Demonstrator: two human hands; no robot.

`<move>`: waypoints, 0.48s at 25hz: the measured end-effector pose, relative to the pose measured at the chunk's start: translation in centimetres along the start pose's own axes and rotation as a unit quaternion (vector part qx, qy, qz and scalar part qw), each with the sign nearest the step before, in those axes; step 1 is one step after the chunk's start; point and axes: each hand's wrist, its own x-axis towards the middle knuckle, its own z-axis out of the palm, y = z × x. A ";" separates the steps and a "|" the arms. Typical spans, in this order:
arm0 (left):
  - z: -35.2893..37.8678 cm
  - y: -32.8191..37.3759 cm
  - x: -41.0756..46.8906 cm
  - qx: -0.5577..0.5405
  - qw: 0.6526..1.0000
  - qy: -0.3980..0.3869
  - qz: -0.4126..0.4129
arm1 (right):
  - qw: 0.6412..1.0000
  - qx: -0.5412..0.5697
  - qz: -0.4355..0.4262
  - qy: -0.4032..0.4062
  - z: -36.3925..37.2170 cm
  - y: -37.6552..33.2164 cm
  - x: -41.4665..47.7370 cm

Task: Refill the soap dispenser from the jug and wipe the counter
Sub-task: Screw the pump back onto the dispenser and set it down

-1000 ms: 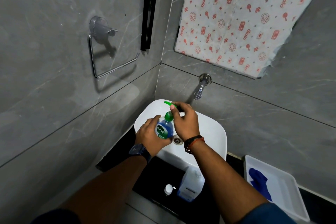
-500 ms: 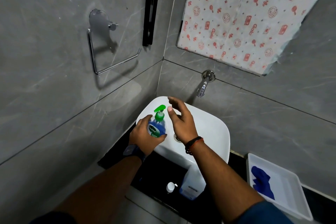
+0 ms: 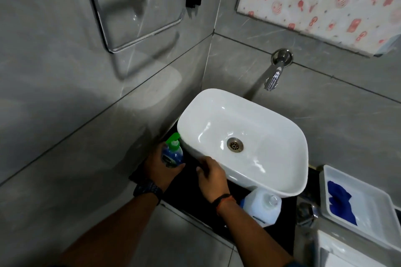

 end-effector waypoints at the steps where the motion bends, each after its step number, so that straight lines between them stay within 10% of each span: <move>1: 0.4 -0.9 0.2 -0.003 1.000 -0.001 -0.001 | 1.000 -0.024 0.000 -0.019 0.8 0.8 -0.3; 12: 1.2 -7.2 0.9 0.023 0.998 0.023 0.045 | 0.955 -0.261 -0.076 -0.117 7.2 8.1 -1.5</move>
